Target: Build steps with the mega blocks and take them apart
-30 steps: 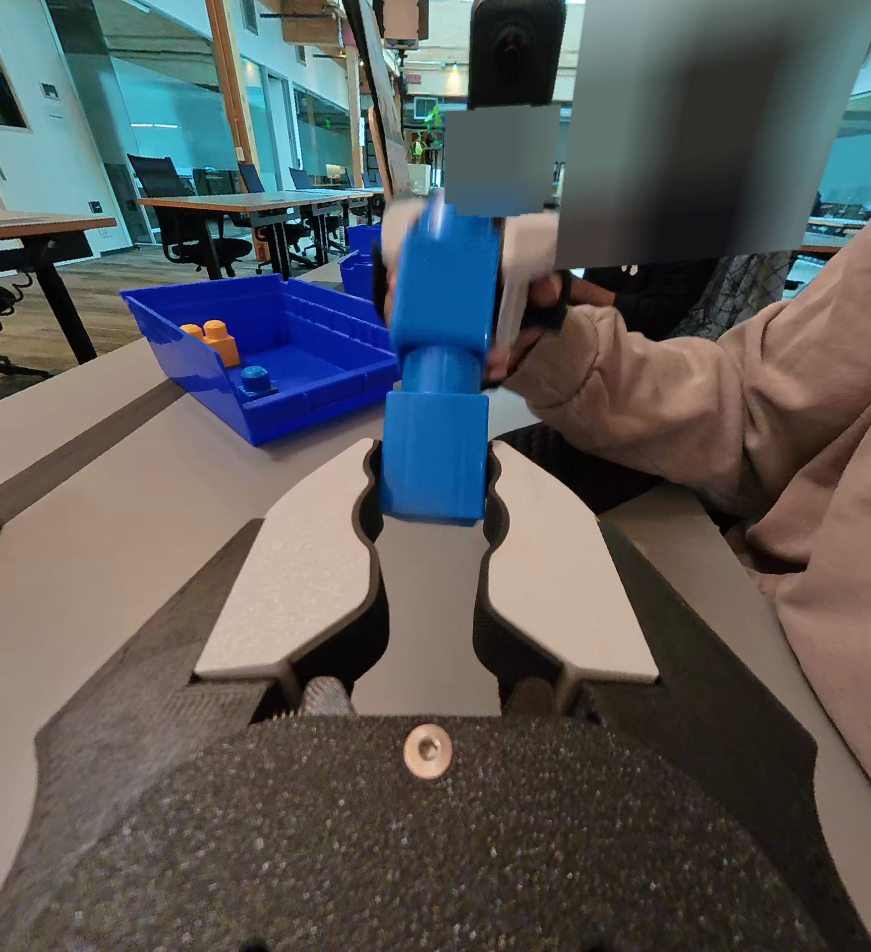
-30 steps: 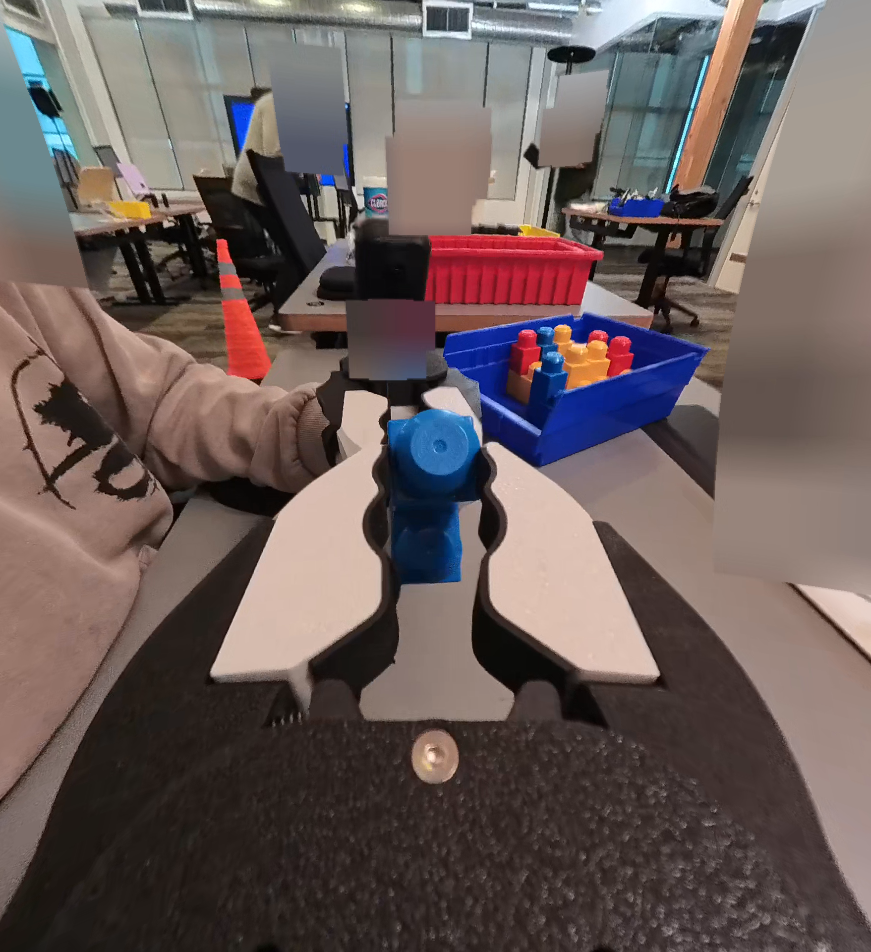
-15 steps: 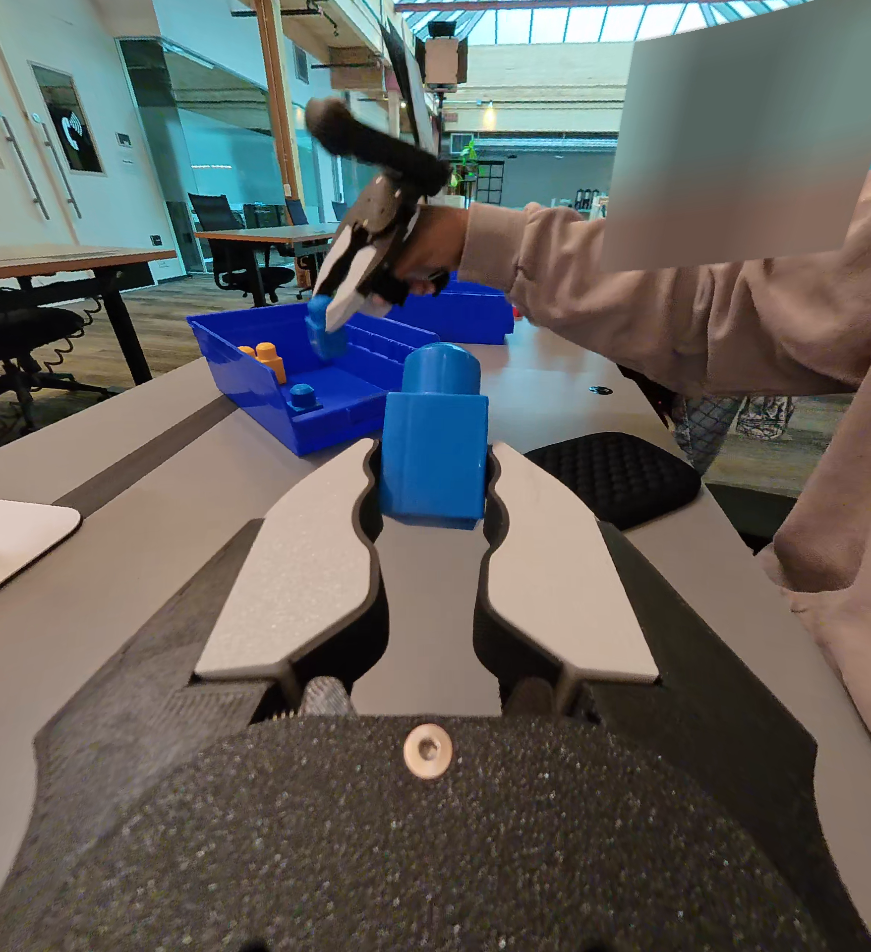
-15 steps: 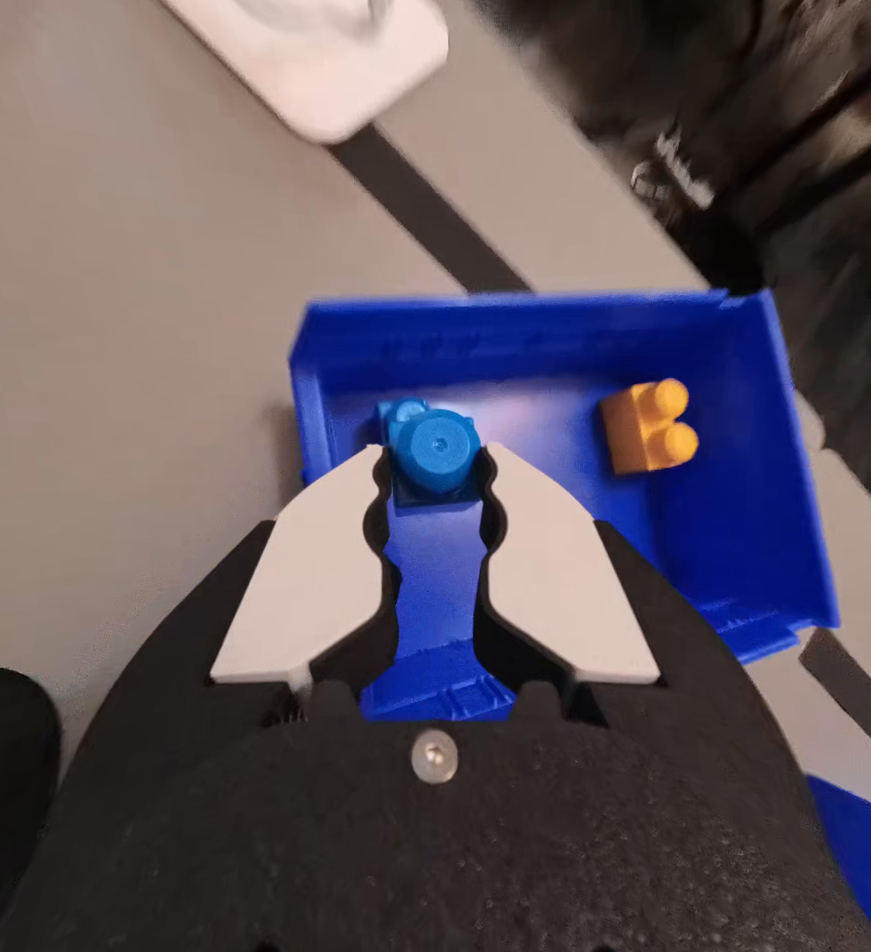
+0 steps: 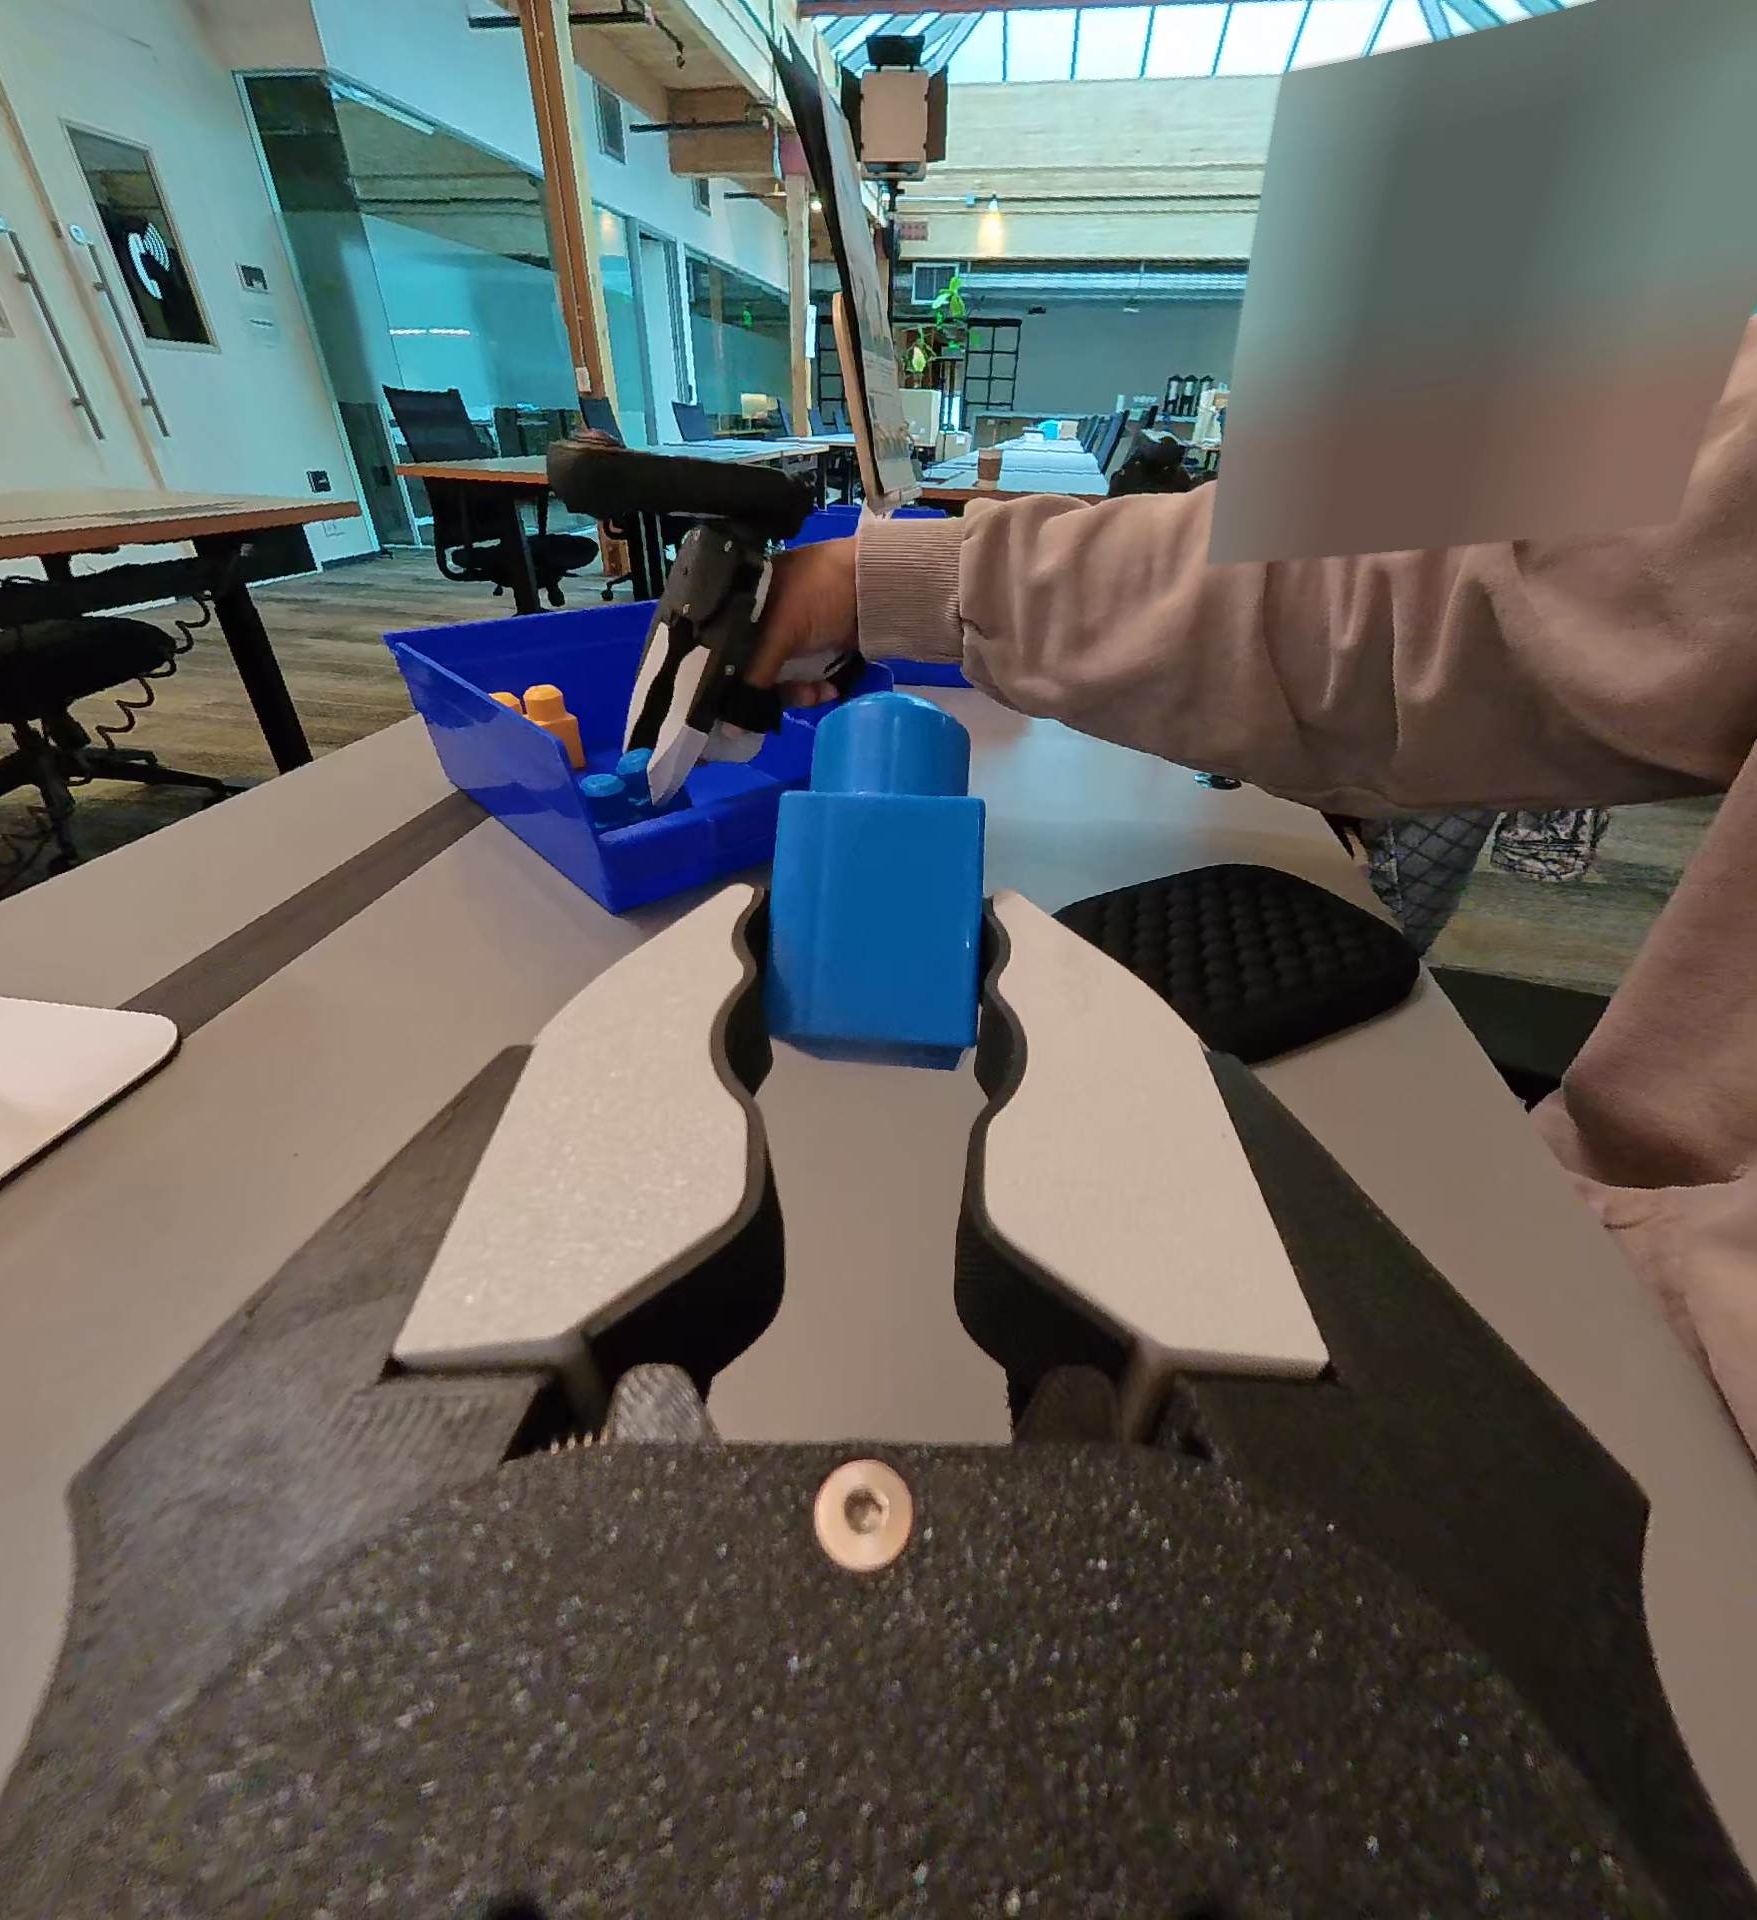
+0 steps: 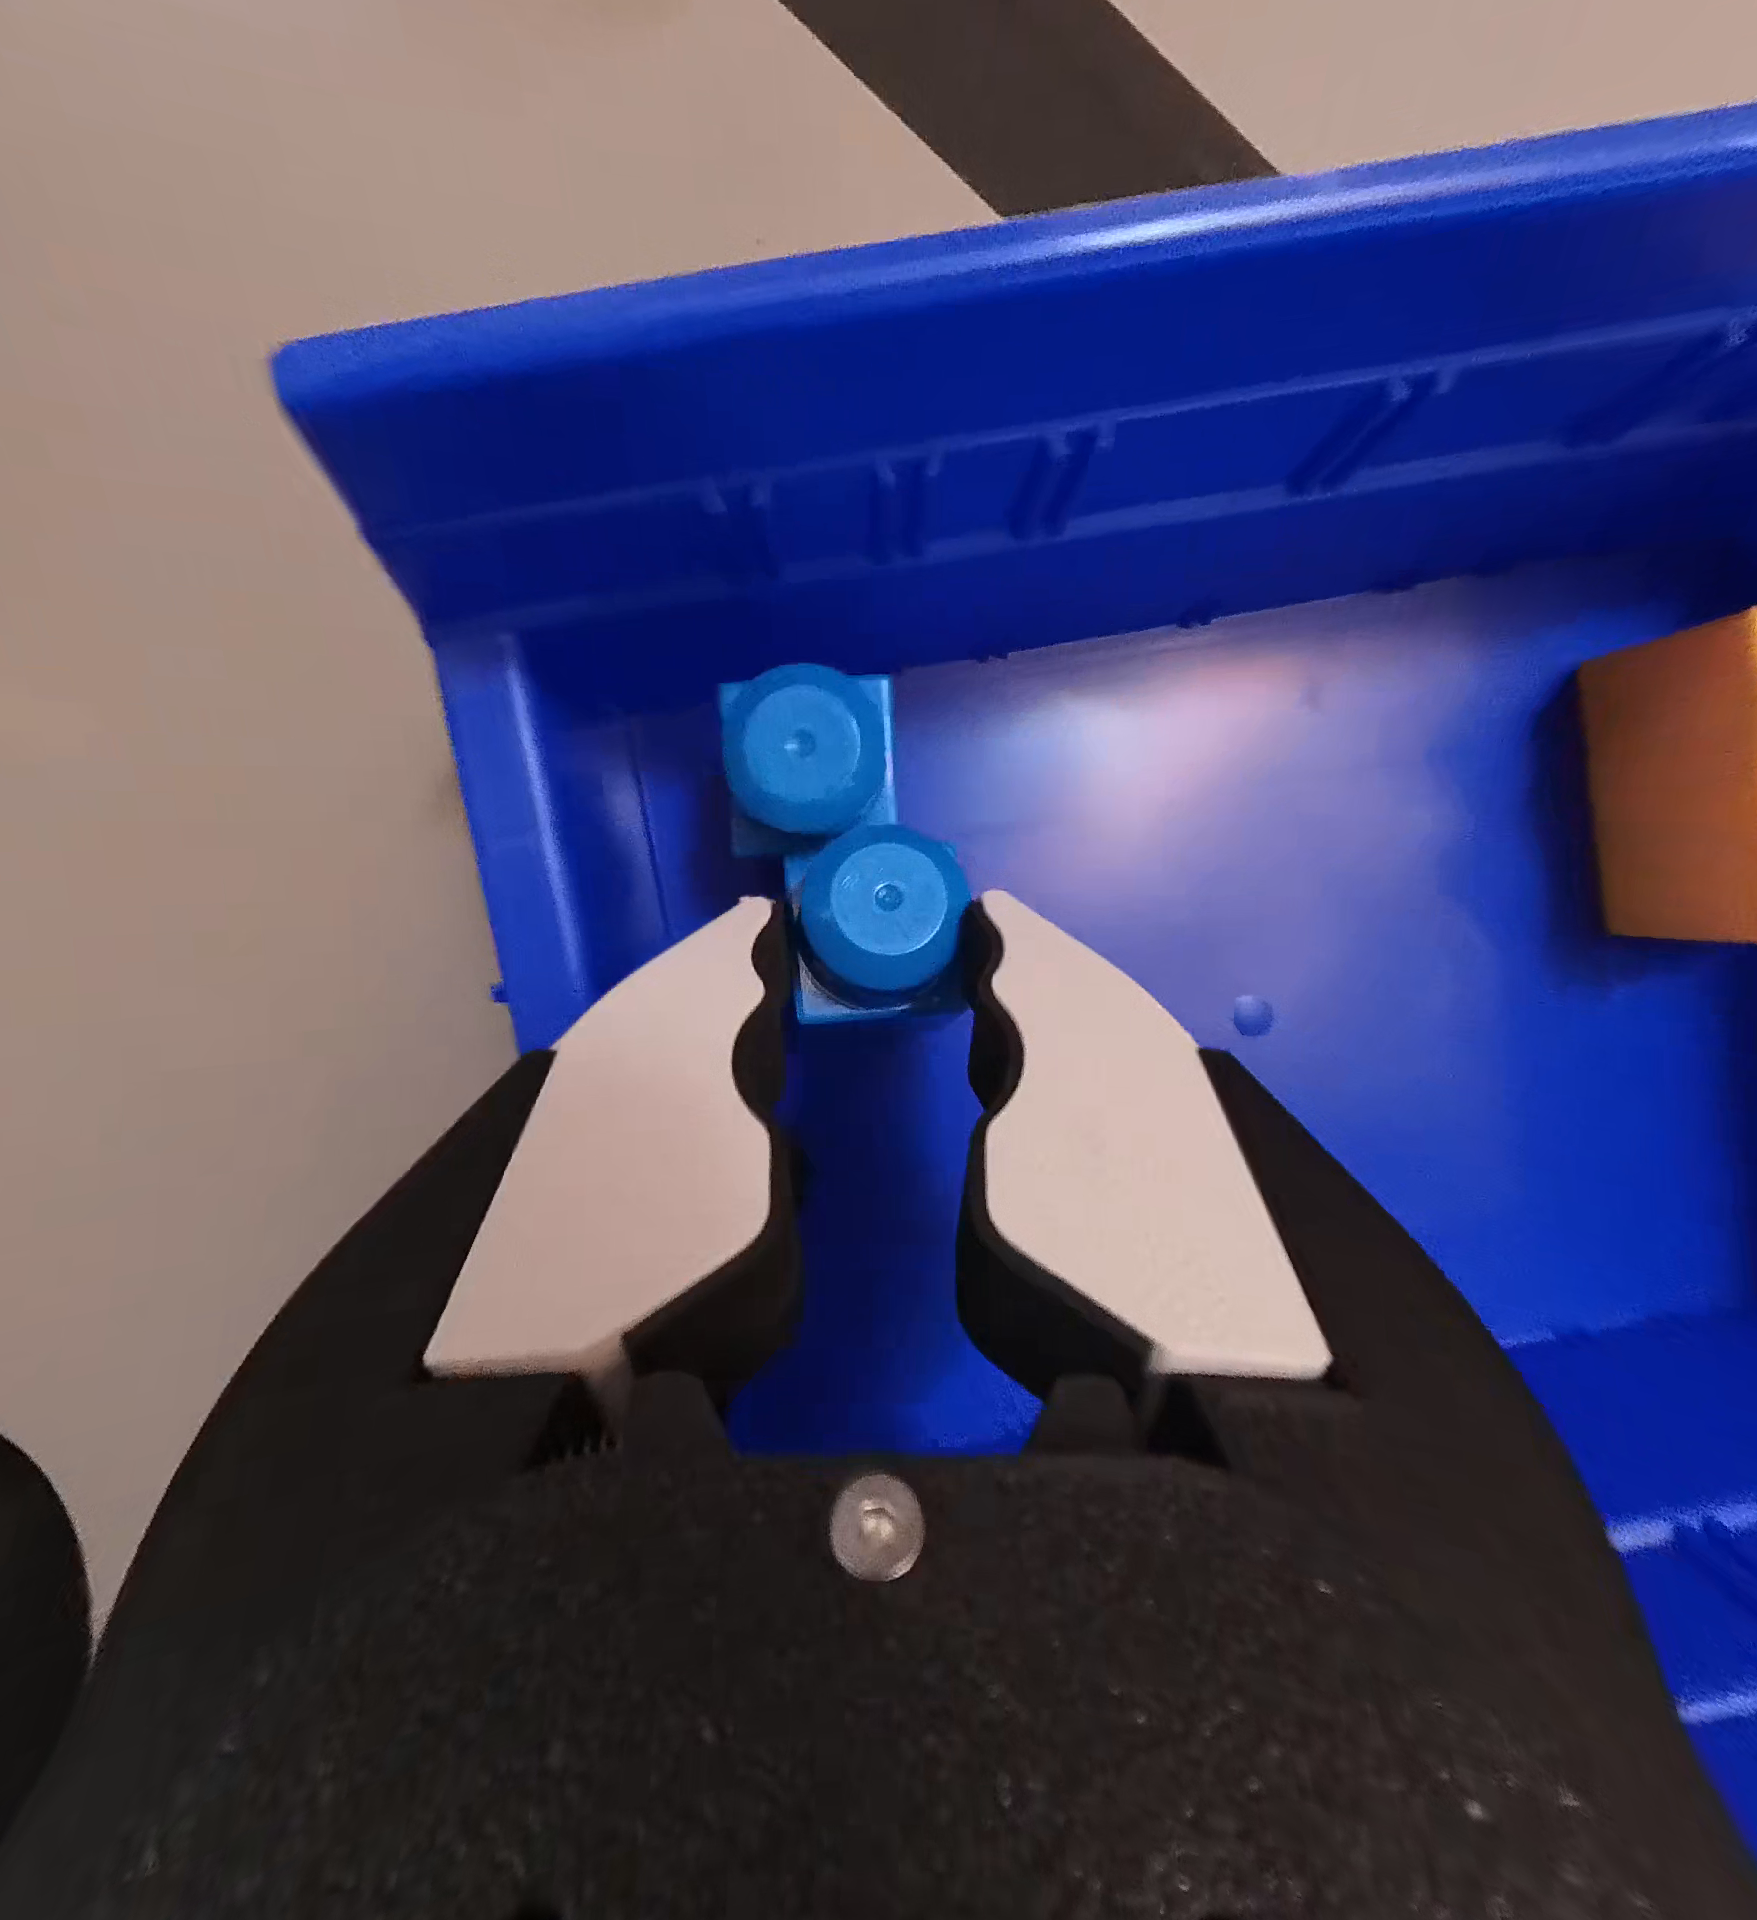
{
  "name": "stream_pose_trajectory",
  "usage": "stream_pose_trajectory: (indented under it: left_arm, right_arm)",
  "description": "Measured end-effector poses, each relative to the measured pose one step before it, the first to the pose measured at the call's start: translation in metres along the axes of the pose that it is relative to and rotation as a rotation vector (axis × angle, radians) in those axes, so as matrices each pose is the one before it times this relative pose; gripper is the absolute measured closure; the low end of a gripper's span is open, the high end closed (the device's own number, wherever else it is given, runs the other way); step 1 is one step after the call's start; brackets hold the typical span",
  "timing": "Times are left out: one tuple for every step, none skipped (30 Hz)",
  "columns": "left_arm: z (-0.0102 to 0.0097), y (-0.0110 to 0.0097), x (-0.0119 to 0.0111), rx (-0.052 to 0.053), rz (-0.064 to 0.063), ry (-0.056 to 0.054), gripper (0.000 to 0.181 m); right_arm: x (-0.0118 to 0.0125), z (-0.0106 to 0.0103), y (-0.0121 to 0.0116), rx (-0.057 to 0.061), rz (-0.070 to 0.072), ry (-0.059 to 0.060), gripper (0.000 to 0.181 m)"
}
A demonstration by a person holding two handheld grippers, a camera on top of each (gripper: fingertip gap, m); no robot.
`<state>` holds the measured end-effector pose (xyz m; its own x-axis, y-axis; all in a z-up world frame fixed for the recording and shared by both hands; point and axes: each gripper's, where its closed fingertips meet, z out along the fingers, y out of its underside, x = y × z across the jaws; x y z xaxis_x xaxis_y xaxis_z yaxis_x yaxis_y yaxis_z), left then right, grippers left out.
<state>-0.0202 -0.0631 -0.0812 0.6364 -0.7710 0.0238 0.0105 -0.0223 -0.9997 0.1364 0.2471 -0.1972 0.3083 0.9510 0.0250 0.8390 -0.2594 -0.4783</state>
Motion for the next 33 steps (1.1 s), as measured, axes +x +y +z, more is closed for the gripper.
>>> stream_pose_trajectory:
  left_arm:
    - [0.00019,0.00068,-0.00004,-0.0022,-0.0001,0.0005,0.144]
    - [0.00037,0.00064,0.00023,-0.0019,-0.0005,0.0014,0.144]
    - [0.00026,0.00038,0.00016,-0.0014,-0.0001,0.0009,0.144]
    - [0.00018,0.00044,0.00009,-0.0018,0.0013,-0.0005,0.144]
    - [0.0002,0.00044,0.0001,-0.0026,0.0019,-0.0006,0.144]
    - [0.00018,0.00033,0.00008,-0.0018,0.0013,-0.0006,0.144]
    - [0.00005,0.00026,0.0,-0.0005,0.0,-0.0004,0.144]
    - [0.00012,0.00022,-0.00006,-0.0002,-0.0009,0.0003,0.144]
    - [0.00014,0.00031,0.00003,-0.0009,-0.0007,0.0006,0.144]
    - [0.00009,0.0002,0.0,-0.0008,-0.0001,0.0001,0.144]
    - [0.00001,0.00019,-0.00002,0.0,0.0001,-0.0001,0.144]
    - [0.00002,-0.00016,-0.00013,0.0012,0.0,-0.0016,0.144]
    - [-0.00023,-0.00045,-0.00045,0.0027,0.0,-0.0038,0.144]
    - [-0.00026,-0.00055,-0.00077,0.0035,-0.0006,-0.005,0.144]
    - [-0.00023,-0.00063,-0.00062,0.0041,-0.0019,-0.0035,0.144]
    - [-0.00028,-0.0006,-0.0006,0.0046,-0.0028,-0.0022,0.144]
    - [-0.00033,-0.00054,-0.00046,0.0049,-0.0023,-0.0014,0.144]
    - [-0.00022,-0.00057,-0.00024,0.0043,-0.0017,-0.0003,0.144]
    - [0.00002,-0.00015,-0.00009,0.0026,-0.0015,0.0006,0.144]
    - [0.00009,0.00001,0.00017,0.0014,-0.0007,0.0021,0.144]
    - [0.00026,0.00005,0.00059,0.0027,-0.0003,0.004,0.144]
    - [0.00034,-0.00032,0.00107,0.0056,-0.0013,0.0059,0.145]
    - [0.0005,-0.00042,0.00124,0.0071,-0.0028,0.007,0.145]
    - [0.00062,-0.00038,0.00116,0.0068,-0.0034,0.0062,0.145]
    - [0.00078,-0.00018,0.00121,0.0061,-0.0033,0.0063,0.145]
    - [0.00101,0.00022,0.00155,0.0032,-0.003,0.0085,0.145]
    - [0.00112,0.00055,0.00171,0.001,-0.001,0.0073,0.144]
    - [0.00123,0.00066,0.00165,-0.0004,0.0016,0.0052,0.144]
    - [0.00135,0.00091,0.00179,-0.0036,0.0036,0.0044,0.144]
    - [0.00132,0.00075,0.00172,-0.0025,0.005,0.0035,0.144]
    - [0.00097,-0.00014,0.00222,0.0025,0.0033,0.0065,0.144]
    - [0.00083,-0.0007,0.00225,0.0043,-0.0001,0.0085,0.144]
    - [0.00067,-0.00051,0.00158,0.0021,0.0007,0.0048,0.145]
  right_arm:
    - [-0.00385,0.00056,-0.00203,0.0149,-0.0116,-0.0152,0.15]
    - [-0.00328,0.00062,-0.00187,0.0115,-0.0123,-0.0113,0.15]
    - [-0.00302,0.00088,-0.00125,0.0077,-0.0089,-0.0104,0.15]
    - [-0.00191,0.0015,0.0002,-0.0017,-0.004,-0.0054,0.149]
    - [-0.0013,0.00172,0.00166,-0.0104,-0.0034,-0.0042,0.149]
    - [-0.00018,0.00057,-0.00063,0.005,-0.0015,0.0011,0.149]
    - [0.0001,0.00007,0.00031,-0.0031,0.0031,-0.001,0.149]
    - [0.0001,0.00003,0.00079,-0.0068,0.0027,-0.0018,0.149]
    - [-0.00044,0.00027,0.00117,-0.0075,-0.0006,-0.0041,0.149]
    - [-0.00096,0.00074,0.00174,-0.0103,0.0003,-0.0089,0.145]
    - [-0.00089,0.00082,0.00179,-0.0118,0.0014,-0.0075,0.141]
    - [-0.00121,0.00023,0.00083,-0.0044,-0.0025,-0.0083,0.14]
    - [-0.00027,-0.0007,-0.00057,0.003,-0.0017,-0.001,0.139]
    - [0.0002,-0.00201,-0.0011,0.0039,0.0002,0.0026,0.139]
    - [0.00079,-0.004,-0.00204,0.0064,-0.0008,0.0092,0.137]
    - [0.00125,-0.00642,-0.00476,0.0208,-0.0026,0.0178,0.135]
    - [0.00027,-0.00881,-0.00783,0.0374,-0.0055,0.0219,0.135]
    - [-0.00233,-0.01031,-0.0111,0.0535,-0.0129,0.0187,0.134]
    - [-0.00671,-0.01121,-0.01494,0.0746,-0.0177,0.0082,0.133]
    - [-0.01429,-0.01082,-0.01769,0.0885,-0.0206,-0.0242,0.132]
    - [-0.02381,-0.00944,-0.0202,0.1015,-0.0285,-0.0628,0.132]
    - [-0.02962,-0.00626,-0.02017,0.0993,-0.0379,-0.0777,0.131]
    - [-0.03098,-0.00186,-0.01721,0.0757,-0.0431,-0.0745,0.131]
    - [-0.02982,0.00238,-0.01346,0.0493,-0.041,-0.0659,0.131]
    - [-0.02764,0.00595,-0.00989,0.0266,-0.0368,-0.0582,0.132]
    - [-0.02509,0.00826,-0.00661,0.0094,-0.0365,-0.0526,0.132]
    - [-0.02125,0.00971,-0.00403,-0.0034,-0.0364,-0.0402,0.132]
    - [-0.01777,0.01017,-0.0018,-0.0142,-0.0353,-0.035,0.132]
    - [-0.01473,0.00965,-0.00155,-0.0121,-0.0275,-0.0305,0.132]
    - [-0.01167,0.00872,-0.00104,-0.0111,-0.0154,-0.0289,0.132]
    - [-0.0085,0.00786,0.00164,-0.0245,-0.0095,-0.0236,0.132]
    - [-0.00445,0.00665,0.003,-0.0283,-0.0154,-0.0063,0.132]
    - [-0.00293,0.0048,0.00149,-0.0125,-0.0133,-0.004,0.132]
